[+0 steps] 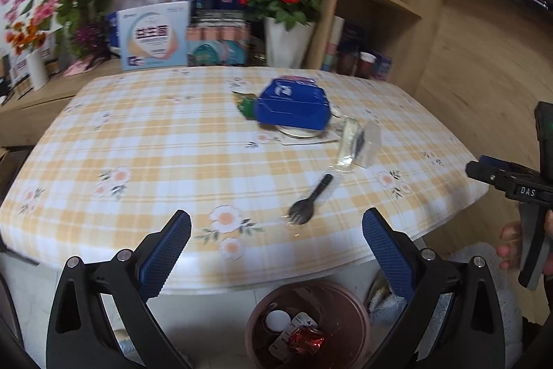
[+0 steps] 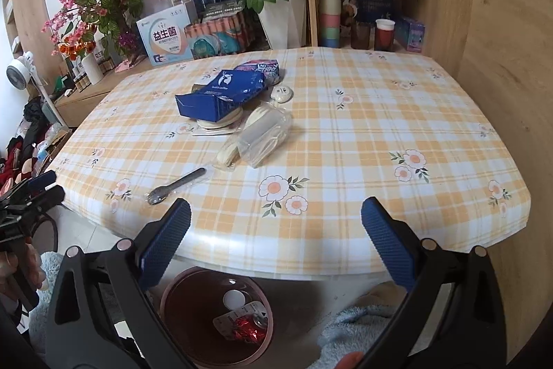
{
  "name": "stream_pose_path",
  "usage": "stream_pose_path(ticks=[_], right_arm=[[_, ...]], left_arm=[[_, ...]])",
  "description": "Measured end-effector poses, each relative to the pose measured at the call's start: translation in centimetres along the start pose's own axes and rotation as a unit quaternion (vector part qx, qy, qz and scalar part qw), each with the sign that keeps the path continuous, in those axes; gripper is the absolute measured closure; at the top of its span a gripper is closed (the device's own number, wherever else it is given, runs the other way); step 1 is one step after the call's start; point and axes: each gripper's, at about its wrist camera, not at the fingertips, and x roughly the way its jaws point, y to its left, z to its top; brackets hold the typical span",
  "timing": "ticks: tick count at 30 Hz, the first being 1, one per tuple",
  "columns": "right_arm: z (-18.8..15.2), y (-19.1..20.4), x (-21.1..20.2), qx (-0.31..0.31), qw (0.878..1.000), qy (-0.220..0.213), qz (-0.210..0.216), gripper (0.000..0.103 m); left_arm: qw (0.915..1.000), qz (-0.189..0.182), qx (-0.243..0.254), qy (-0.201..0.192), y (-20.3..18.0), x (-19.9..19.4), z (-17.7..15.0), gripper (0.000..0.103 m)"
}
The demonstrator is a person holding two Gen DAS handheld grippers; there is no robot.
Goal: Collect trash
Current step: 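Grasp the clear plastic box with the right gripper while the left gripper grasps the blue coffee bag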
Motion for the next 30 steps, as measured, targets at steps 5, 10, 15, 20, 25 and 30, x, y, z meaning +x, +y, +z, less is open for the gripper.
stream_pose_path(ticks=[5, 10, 15, 20, 25, 30], right_arm=[[0.9, -1.0, 2.3, 0.007, 1.000, 0.017, -0.005, 0.006], [2.2, -1.1, 5.3, -0.006, 0.999, 0.026, -0.044, 0.006], [4.4, -0.5, 9.3, 0.019, 0.998, 0.035, -0.038, 0.006], [6.5, 0.3, 12.9, 0.064, 0.997, 0.047, -0.005, 0.007], [7.3, 0.5, 16.8, 0.099, 0.992, 0.078, 0.023, 0.027], [6.1, -0.6, 18.6, 0.135, 0.983, 0.114, 0.045, 0.040]], left_arm=[[0.9997, -0.022, -0.001, 0.013, -0.8, 3.0, 2.2, 0.006], [0.9997, -0.019, -0.002, 0.012, -0.6, 5.6, 4.8, 0.006], [0.9996, -0.018, -0.016, 0.014, 0.2, 7.7, 6.6, 0.006], [0.9994, -0.018, -0.024, 0.018, 1.1, 9.5, 7.3, 0.006], [0.9988, -0.018, -0.039, 0.024, 2.4, 10.8, 7.2, 0.006], [0.9976, -0.020, -0.058, 0.033, 3.4, 12.1, 7.1, 0.009]])
